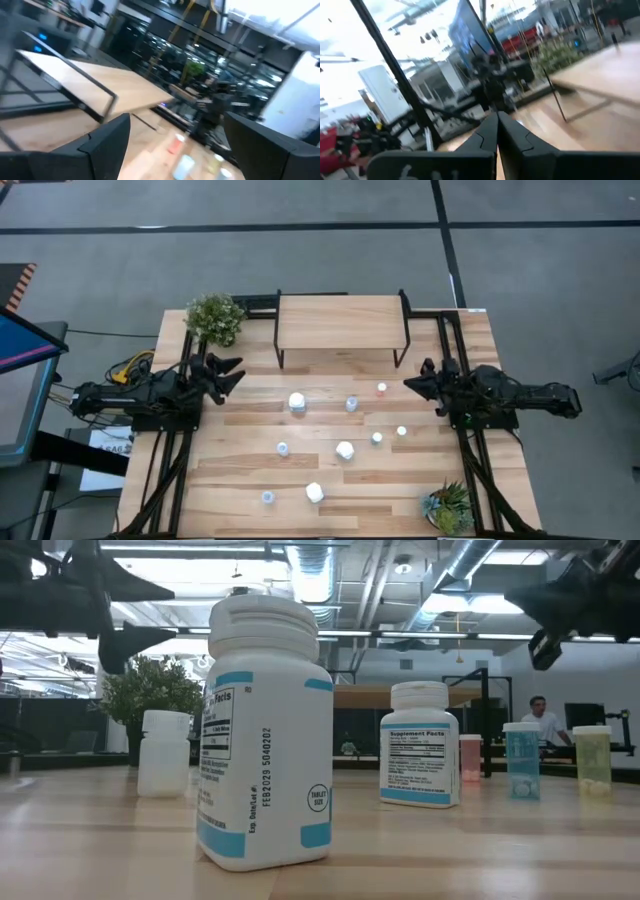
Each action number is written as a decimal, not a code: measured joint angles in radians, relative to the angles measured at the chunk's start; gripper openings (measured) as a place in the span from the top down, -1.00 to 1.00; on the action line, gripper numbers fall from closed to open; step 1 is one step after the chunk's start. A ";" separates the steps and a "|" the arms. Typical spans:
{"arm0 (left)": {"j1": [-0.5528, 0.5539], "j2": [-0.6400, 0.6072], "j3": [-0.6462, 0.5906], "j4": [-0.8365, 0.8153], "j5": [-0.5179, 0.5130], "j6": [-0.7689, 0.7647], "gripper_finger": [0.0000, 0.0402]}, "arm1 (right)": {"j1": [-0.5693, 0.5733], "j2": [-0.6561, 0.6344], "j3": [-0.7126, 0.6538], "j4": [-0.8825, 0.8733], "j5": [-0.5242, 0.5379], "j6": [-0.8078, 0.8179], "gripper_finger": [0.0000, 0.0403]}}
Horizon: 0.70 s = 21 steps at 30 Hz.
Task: Pick and place medicine bottles onto shelf by color
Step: Put the bottom transparent pill bottle on the shelf
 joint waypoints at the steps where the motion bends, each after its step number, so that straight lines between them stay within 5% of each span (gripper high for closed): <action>1: 0.000 0.000 0.000 0.005 -0.016 0.000 -0.53 | 0.000 0.000 0.000 0.018 0.000 0.016 0.83; 10: 0.000 0.000 0.027 0.130 0.169 0.048 -0.53 | 0.029 -0.002 0.032 0.058 -0.007 0.140 0.40; 21: 0.000 0.000 0.031 0.317 0.178 -0.030 -0.53 | 0.036 -0.001 0.058 0.064 -0.007 0.137 -0.01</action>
